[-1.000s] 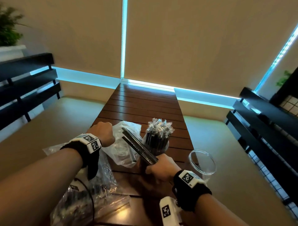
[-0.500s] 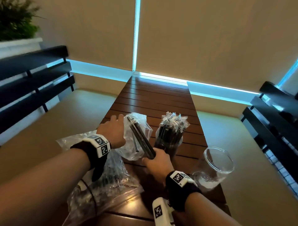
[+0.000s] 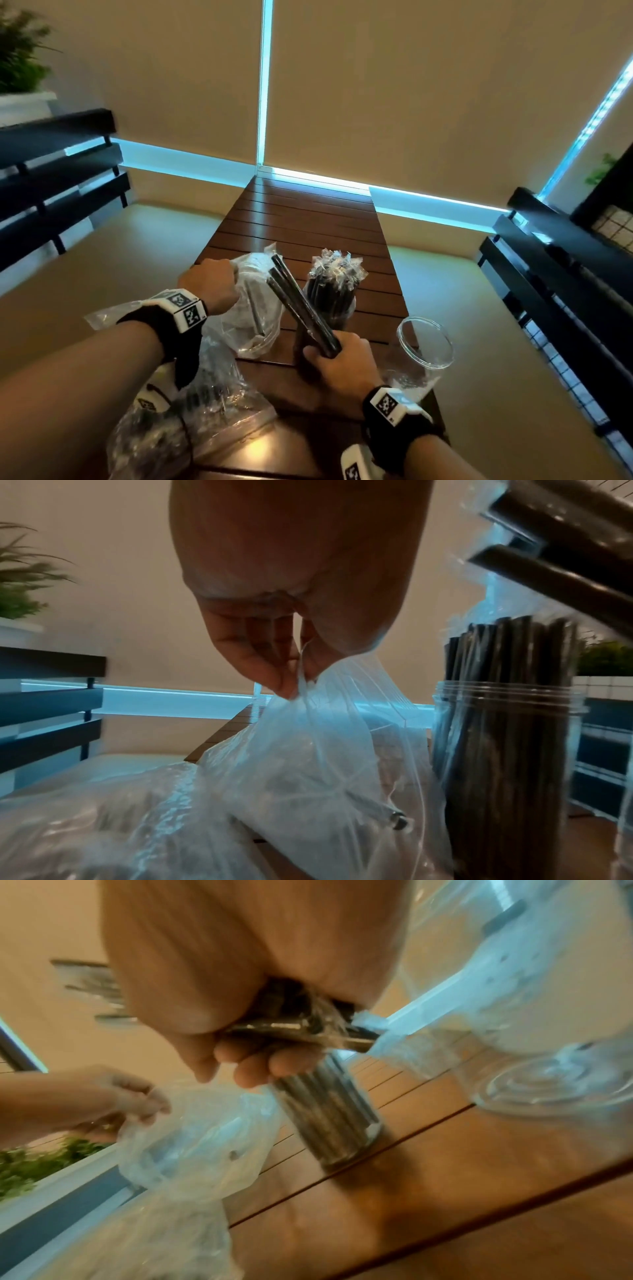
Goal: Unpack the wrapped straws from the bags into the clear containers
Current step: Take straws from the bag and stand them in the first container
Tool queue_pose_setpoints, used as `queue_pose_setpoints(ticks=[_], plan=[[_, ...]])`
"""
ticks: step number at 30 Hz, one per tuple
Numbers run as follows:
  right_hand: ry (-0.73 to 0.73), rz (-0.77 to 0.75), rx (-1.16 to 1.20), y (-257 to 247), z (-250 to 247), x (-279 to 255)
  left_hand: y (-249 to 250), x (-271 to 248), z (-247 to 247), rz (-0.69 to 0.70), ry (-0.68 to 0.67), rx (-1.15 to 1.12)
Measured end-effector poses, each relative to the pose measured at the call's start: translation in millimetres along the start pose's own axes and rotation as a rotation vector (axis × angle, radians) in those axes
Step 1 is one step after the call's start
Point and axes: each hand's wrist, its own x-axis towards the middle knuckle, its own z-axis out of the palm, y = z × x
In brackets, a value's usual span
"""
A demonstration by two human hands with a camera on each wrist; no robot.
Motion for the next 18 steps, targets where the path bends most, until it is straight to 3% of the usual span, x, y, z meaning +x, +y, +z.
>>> queue_pose_setpoints(ticks=[3, 6, 12, 15, 18], plan=[[0.085, -0.035, 0.043, -22.5, 38.5, 7.5, 6.4, -7.0, 4.1, 0.059, -0.045, -0.06], [0.102, 0.074, 0.068, -40.7, 70.2, 13.9, 12.8, -16.5, 8.0, 0.181, -0.088, -0.047], [0.046, 0.218, -0.072, -42.7, 99.3, 15.8, 12.1, -24.1, 10.6, 0.056, -0.073, -0.339], [0.064, 0.184, -0.149, -41.1, 96.4, 21.1, 2.4, -21.6, 12.7, 0.031, -0.053, -0.431], [0.067, 0.132, -0.116, -51.0, 82.9, 23.2, -7.7, -13.1, 18.8, 0.057, 0.006, -0.354]])
